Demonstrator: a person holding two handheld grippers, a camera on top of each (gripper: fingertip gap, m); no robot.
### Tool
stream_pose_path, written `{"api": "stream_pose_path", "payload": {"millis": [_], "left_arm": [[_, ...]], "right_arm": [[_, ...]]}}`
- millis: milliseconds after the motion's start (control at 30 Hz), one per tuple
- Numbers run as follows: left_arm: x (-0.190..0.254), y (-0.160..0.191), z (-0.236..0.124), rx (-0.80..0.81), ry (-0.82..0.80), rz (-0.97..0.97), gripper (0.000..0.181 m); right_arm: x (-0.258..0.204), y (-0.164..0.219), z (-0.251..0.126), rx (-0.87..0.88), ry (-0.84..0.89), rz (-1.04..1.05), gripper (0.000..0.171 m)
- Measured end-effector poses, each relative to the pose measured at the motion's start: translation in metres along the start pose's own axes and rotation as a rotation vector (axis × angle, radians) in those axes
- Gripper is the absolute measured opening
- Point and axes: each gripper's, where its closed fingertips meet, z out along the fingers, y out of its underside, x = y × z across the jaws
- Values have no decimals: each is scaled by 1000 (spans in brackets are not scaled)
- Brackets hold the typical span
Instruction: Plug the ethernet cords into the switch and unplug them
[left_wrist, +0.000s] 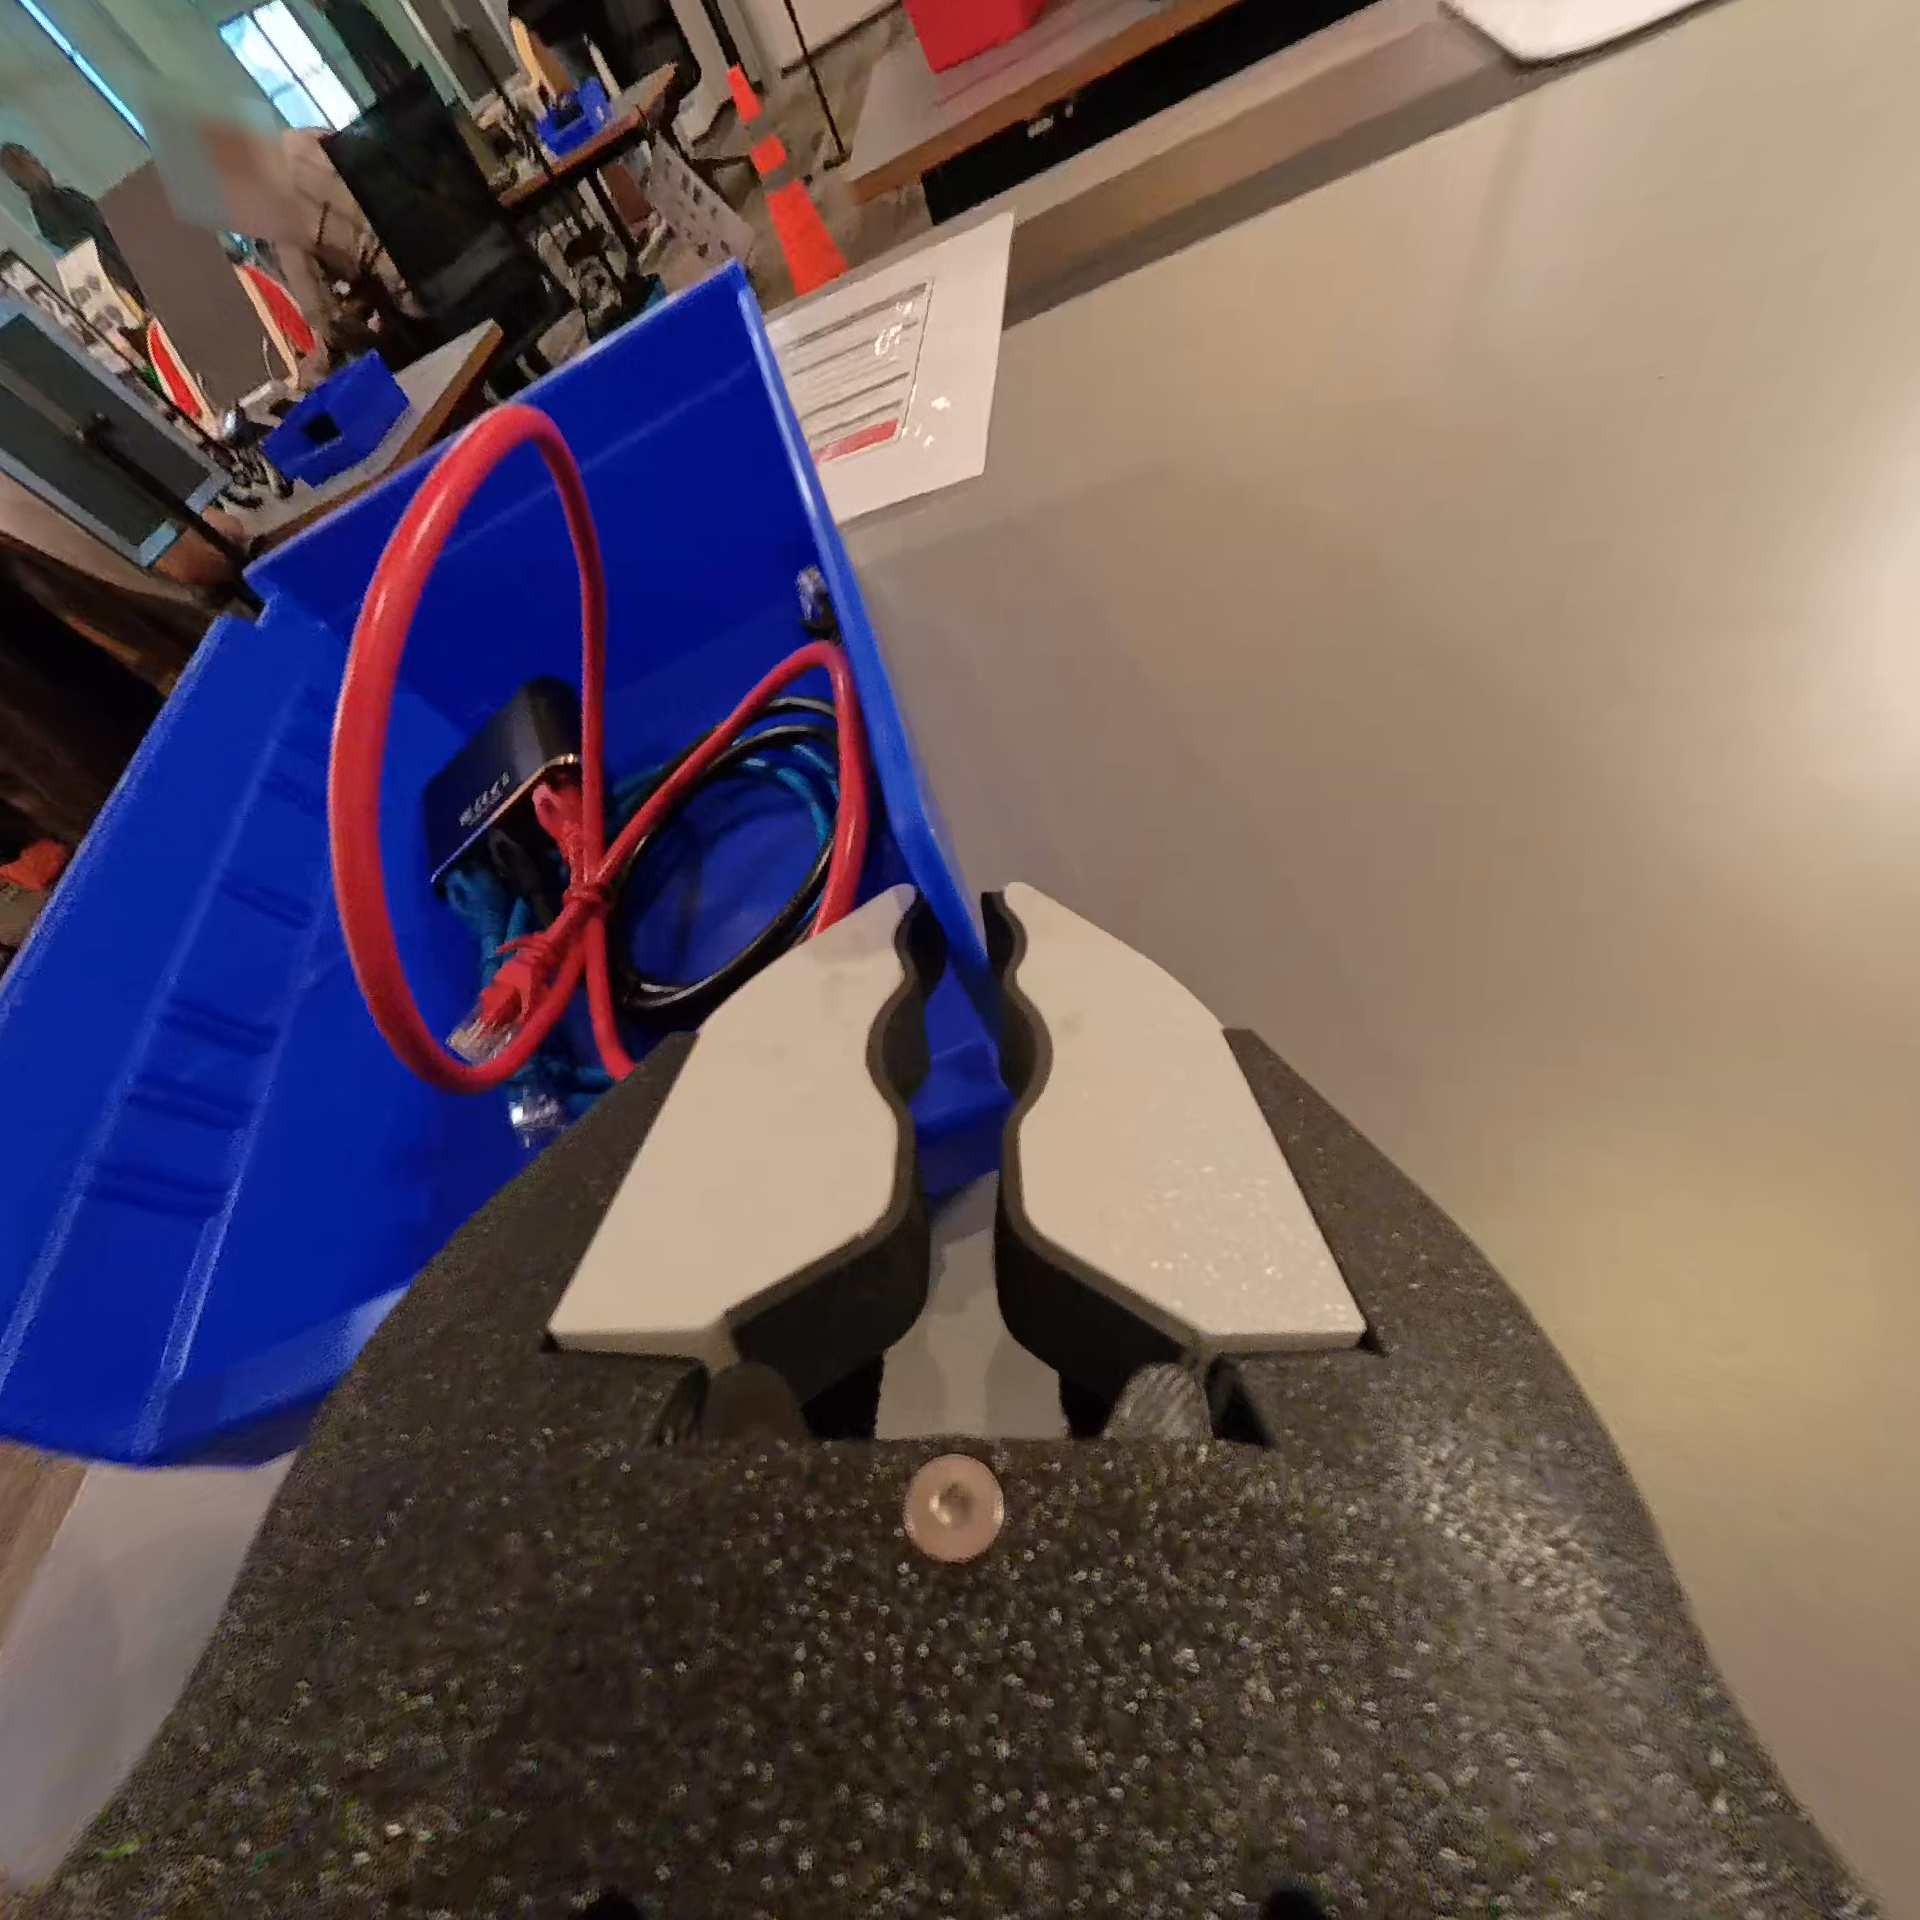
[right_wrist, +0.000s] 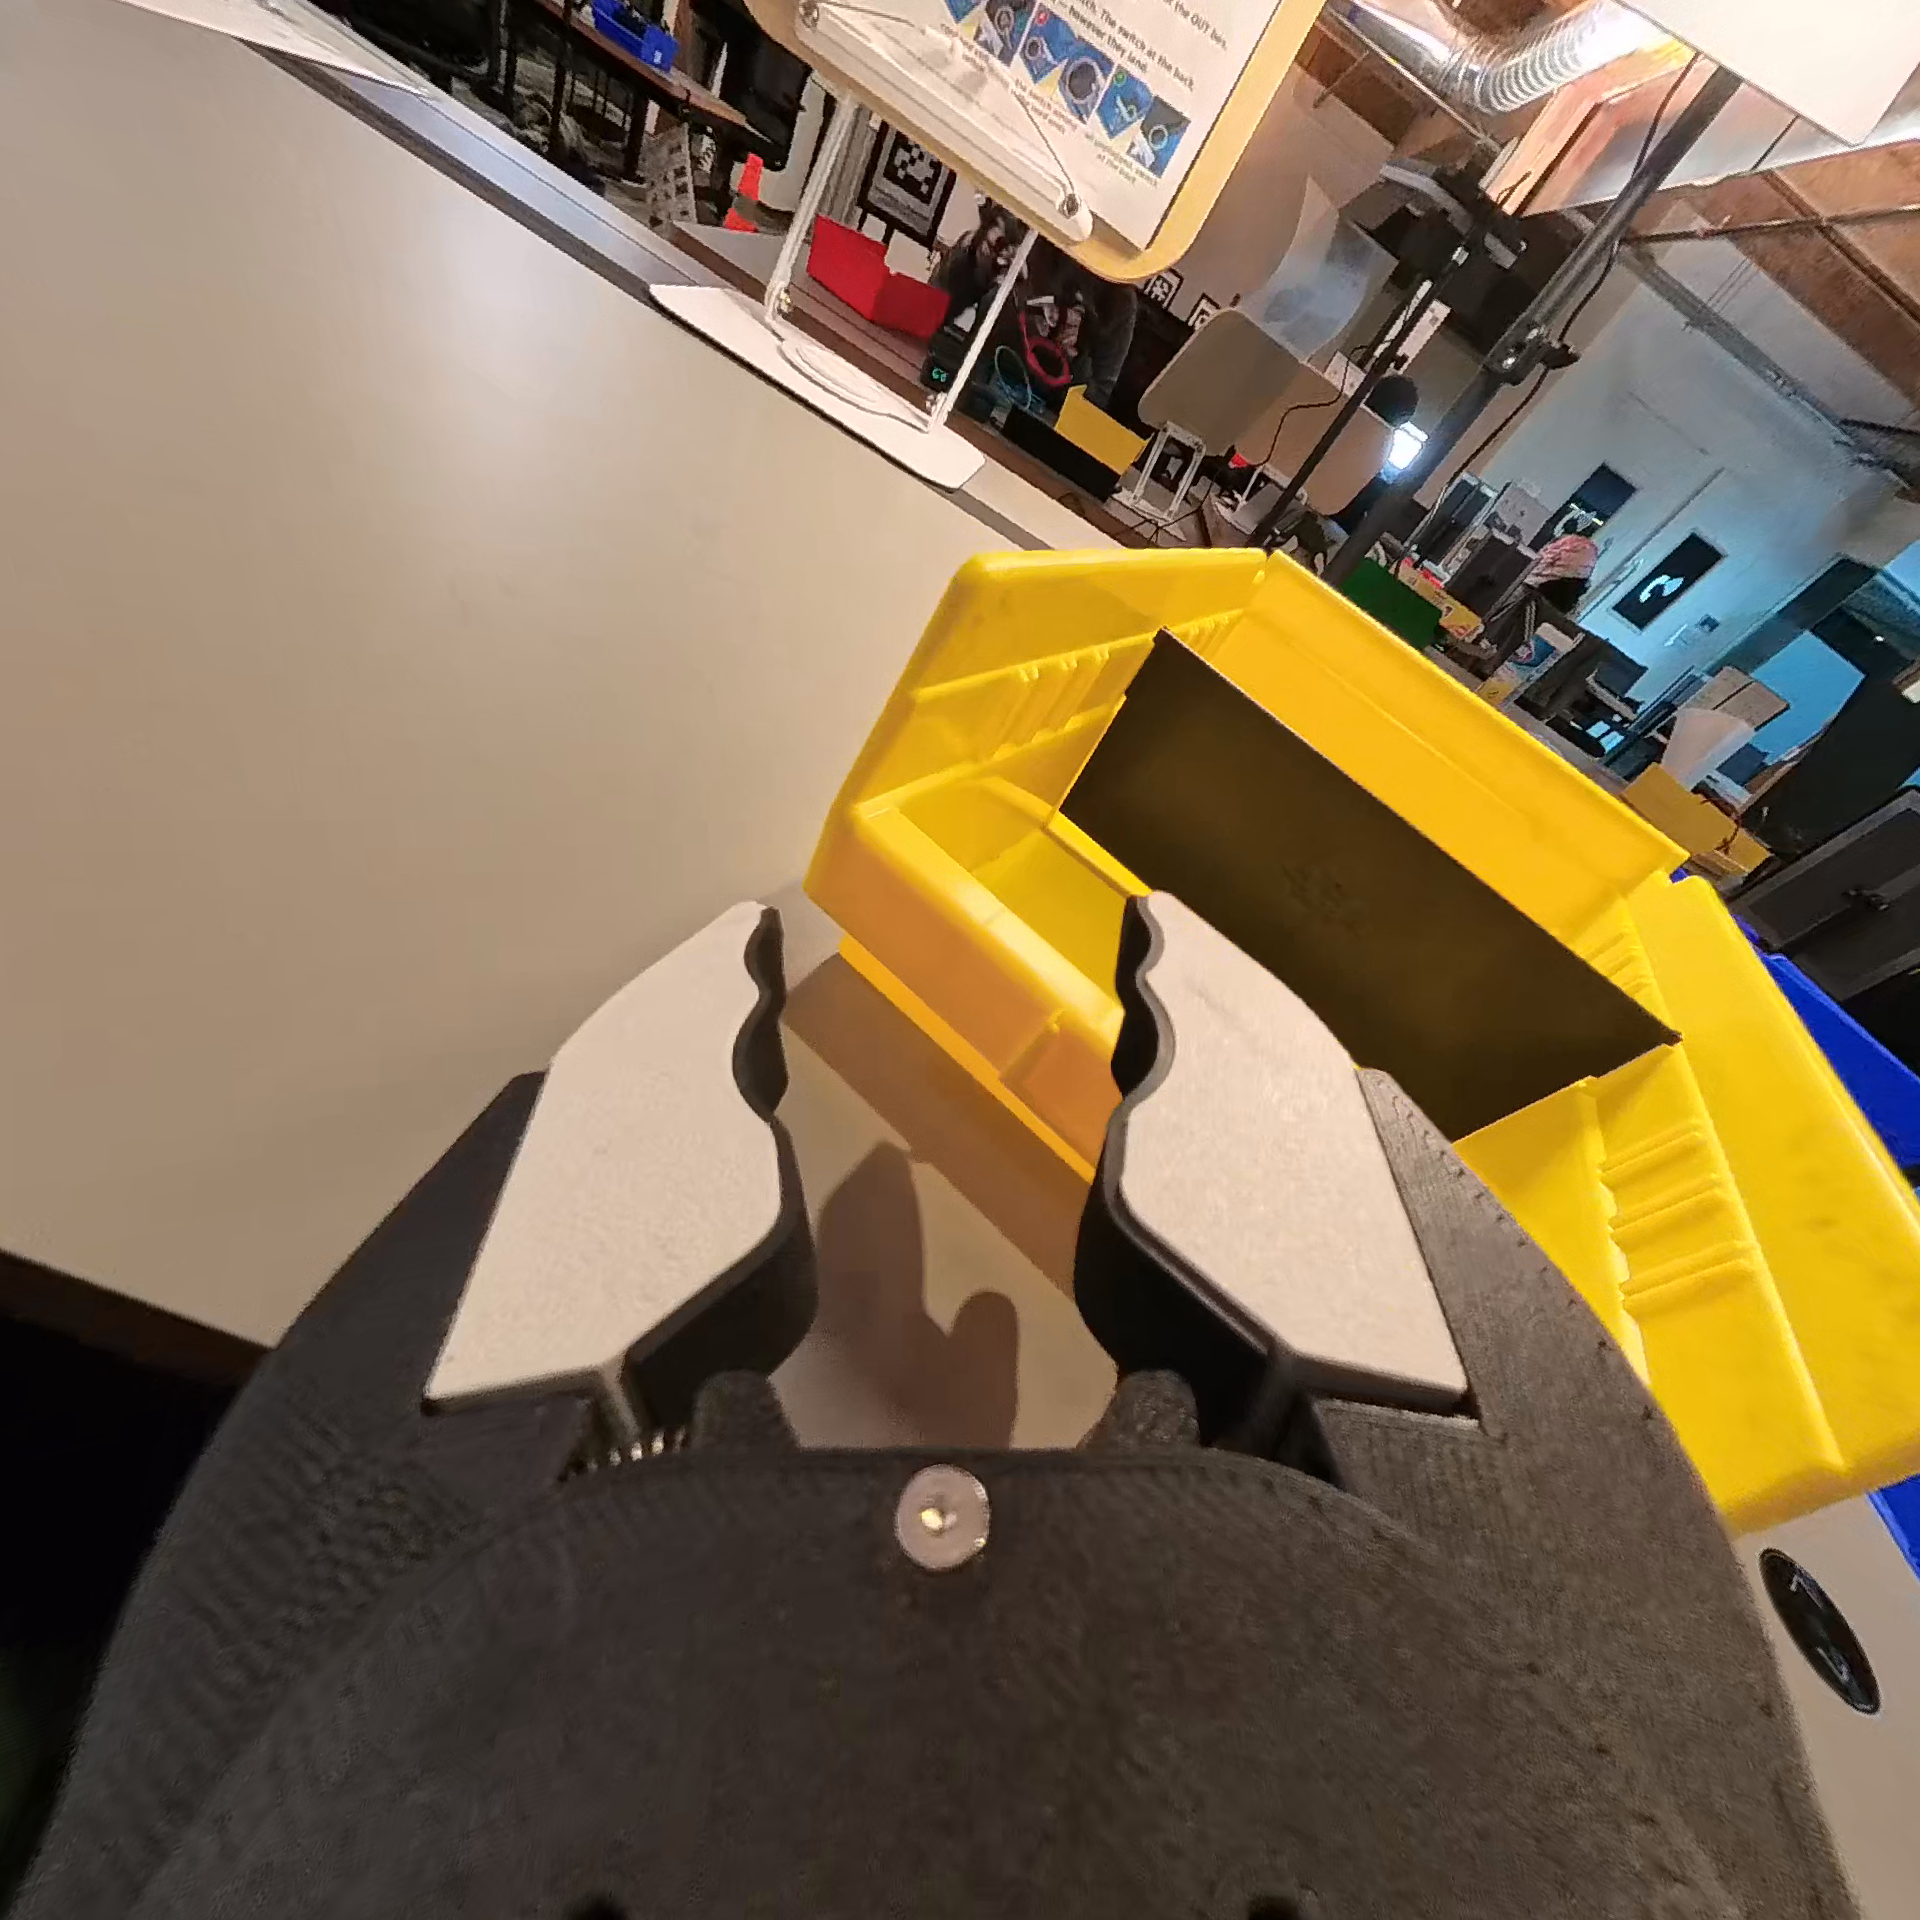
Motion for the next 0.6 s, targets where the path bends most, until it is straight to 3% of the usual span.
{"api": "stream_pose_path", "payload": {"millis": [367, 600], "left_arm": [[-48, 15, 17, 17, 129, -118, 4], [-50, 16, 18, 21, 104, -109, 4]], "right_arm": [[1, 7, 2, -9, -19, 6, 61], [-4, -18, 8, 1, -52, 28, 60]]}}
